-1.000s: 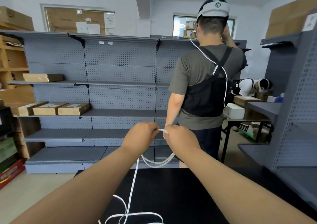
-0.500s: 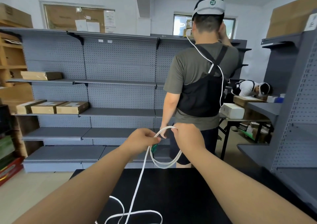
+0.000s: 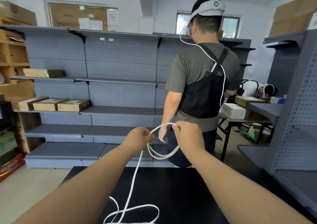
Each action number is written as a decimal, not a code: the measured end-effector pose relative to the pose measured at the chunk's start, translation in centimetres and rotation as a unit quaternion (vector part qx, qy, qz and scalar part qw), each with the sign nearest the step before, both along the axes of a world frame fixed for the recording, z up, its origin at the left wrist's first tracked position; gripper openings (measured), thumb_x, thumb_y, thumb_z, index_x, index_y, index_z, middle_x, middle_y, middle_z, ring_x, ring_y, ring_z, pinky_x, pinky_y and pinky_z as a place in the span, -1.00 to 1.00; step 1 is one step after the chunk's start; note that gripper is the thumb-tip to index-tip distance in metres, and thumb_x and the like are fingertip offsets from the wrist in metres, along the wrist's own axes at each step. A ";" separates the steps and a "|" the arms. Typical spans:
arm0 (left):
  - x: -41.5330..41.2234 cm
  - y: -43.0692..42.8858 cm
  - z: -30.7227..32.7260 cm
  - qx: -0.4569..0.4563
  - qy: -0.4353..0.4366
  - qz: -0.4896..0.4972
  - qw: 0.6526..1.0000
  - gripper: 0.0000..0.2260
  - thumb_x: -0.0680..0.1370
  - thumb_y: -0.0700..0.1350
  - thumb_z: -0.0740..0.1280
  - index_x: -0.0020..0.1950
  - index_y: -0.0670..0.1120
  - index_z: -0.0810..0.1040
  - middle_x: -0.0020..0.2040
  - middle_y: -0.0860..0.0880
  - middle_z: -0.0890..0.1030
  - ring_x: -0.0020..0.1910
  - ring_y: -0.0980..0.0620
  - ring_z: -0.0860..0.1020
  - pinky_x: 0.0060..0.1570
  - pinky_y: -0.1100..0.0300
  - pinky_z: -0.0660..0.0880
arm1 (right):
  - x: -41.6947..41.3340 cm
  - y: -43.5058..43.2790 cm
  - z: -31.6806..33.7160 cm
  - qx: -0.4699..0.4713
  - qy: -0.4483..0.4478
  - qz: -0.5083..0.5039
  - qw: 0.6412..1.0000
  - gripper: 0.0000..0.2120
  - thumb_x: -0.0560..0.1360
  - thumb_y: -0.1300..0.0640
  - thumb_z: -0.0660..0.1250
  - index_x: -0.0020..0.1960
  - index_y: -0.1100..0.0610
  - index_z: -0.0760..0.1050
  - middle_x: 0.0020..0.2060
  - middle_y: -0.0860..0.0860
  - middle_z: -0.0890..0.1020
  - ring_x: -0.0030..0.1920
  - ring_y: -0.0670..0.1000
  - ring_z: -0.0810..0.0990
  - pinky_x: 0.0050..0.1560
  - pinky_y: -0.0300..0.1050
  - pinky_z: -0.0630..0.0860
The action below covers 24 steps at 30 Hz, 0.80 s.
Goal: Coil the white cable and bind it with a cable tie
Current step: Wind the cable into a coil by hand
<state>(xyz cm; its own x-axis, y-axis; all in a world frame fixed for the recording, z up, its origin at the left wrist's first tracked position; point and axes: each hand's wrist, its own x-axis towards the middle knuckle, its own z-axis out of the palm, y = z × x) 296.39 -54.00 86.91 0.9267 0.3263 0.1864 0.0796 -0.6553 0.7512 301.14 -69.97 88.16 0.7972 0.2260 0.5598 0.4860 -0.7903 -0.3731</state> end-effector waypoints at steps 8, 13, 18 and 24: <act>-0.2 -2.2 -0.5 -0.342 -0.141 -0.037 0.928 -0.89 0.55 -0.20 0.31 -0.16 -0.19 0.55 -0.31 -0.06 0.56 -0.42 0.13 0.50 -0.40 0.37 0.46 | 0.8 -1.2 -0.9 0.130 0.073 0.013 0.989 -0.66 0.55 0.08 0.22 -0.40 0.07 0.35 -0.35 0.10 0.59 -0.23 0.13 0.63 -0.24 -0.03 0.46; -0.3 -2.7 -0.3 -0.373 -0.142 -0.039 0.916 -0.85 0.54 -0.18 0.32 -0.21 -0.20 0.56 -0.39 0.00 0.55 -0.48 0.11 0.41 -0.41 0.31 0.44 | 0.7 -2.1 -1.1 0.141 0.103 0.017 0.985 -0.62 0.55 0.14 0.22 -0.44 0.02 0.32 -0.38 0.06 0.52 -0.25 0.10 0.55 -0.28 -0.08 0.36; -0.3 -3.0 0.3 -0.293 -0.137 -0.003 0.946 -0.83 0.52 -0.12 0.36 -0.26 -0.13 0.57 -0.46 0.06 0.53 -0.50 0.11 0.36 -0.51 0.39 0.36 | 0.6 -2.6 -1.0 0.053 0.093 0.027 0.994 -0.69 0.58 0.09 0.19 -0.33 0.11 0.38 -0.33 0.05 0.50 -0.20 0.11 0.49 -0.23 -0.09 0.34; 0.1 -3.7 1.3 0.006 -0.124 0.005 0.992 -0.90 0.50 -0.04 0.37 -0.20 -0.02 0.58 -0.39 0.14 0.50 -0.39 0.23 0.42 -0.42 0.44 0.29 | -0.4 -1.7 -0.5 -0.141 -0.004 0.074 0.987 -0.79 0.61 0.07 0.13 0.10 0.18 0.43 0.01 0.09 0.57 0.02 0.15 0.56 -0.12 -0.01 0.44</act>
